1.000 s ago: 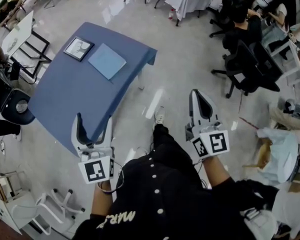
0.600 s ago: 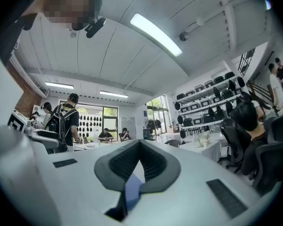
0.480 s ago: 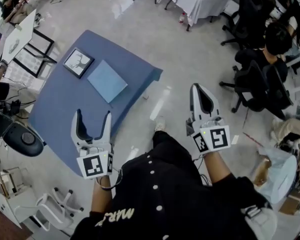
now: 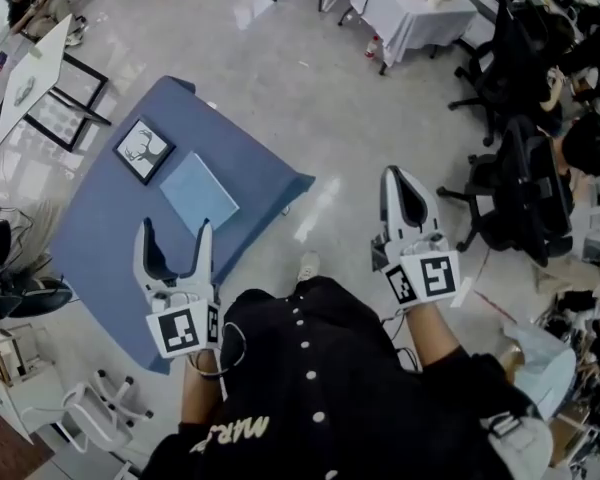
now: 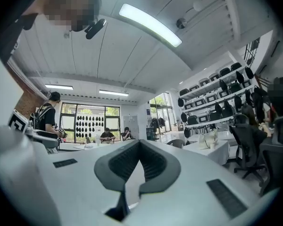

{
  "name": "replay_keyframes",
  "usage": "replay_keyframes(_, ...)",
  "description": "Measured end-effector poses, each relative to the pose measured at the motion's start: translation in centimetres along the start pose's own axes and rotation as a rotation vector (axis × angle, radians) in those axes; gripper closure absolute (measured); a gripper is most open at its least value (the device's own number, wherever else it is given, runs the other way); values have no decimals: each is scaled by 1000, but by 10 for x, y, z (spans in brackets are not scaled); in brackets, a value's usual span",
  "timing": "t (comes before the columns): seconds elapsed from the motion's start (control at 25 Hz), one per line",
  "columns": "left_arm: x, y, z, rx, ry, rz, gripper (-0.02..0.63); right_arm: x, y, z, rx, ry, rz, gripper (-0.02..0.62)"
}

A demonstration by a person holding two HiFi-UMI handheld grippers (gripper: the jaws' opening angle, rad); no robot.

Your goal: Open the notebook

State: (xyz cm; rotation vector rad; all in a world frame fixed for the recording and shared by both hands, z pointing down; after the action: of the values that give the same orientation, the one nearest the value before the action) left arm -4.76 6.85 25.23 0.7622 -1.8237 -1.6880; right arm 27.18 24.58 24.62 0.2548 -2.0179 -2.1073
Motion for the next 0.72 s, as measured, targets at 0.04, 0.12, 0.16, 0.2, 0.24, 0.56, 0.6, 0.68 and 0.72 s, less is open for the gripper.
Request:
replay_keyframes(0.04, 0, 3, -5, 1, -4, -2, 224, -4, 4, -5, 1, -1, -3, 591)
replay_keyframes(0.12, 2, 10, -13, 10, -12, -6, 223, -8, 12, -14, 2, -1, -4, 591)
replay_keyframes(0.16, 3, 12, -17, 18, -17, -8, 224, -9, 14, -19, 5, -1, -5, 591)
replay_keyframes(0.2, 3, 12, -22, 26, -21, -7, 223, -11, 16, -25, 8, -1, -6, 591)
replay_keyframes(0.24, 4, 12, -26, 32, -25, -2, 224, -13, 16, -31, 10, -3, -7, 591)
replay_keyframes(0.56, 44, 16, -72, 52, -29, 22, 224, -1, 16, -95, 16, -17, 20, 591)
replay_keyframes(0.6, 51, 16, -76, 53, -33, 27, 224, 2, 15, -103, 15, -21, 20, 591)
replay_keyframes(0.68, 64, 16, -84, 52, -41, 29, 224, 10, 13, -119, 13, -40, 29, 591)
replay_keyframes(0.72, 70, 17, -88, 51, -43, 23, 224, 14, 13, -128, 14, -50, 37, 591)
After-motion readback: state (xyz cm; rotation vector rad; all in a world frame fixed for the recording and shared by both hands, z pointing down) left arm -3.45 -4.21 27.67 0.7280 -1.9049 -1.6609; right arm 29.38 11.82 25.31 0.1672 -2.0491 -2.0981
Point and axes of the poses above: the fingertips, and each gripper's own axes: z backward along the fingers, x to its left, y out of its underside, the point moved 7 cm from there along z, backward along the fingers, and after that the axes turned 6 degrees about z, right-handed, at the moved point
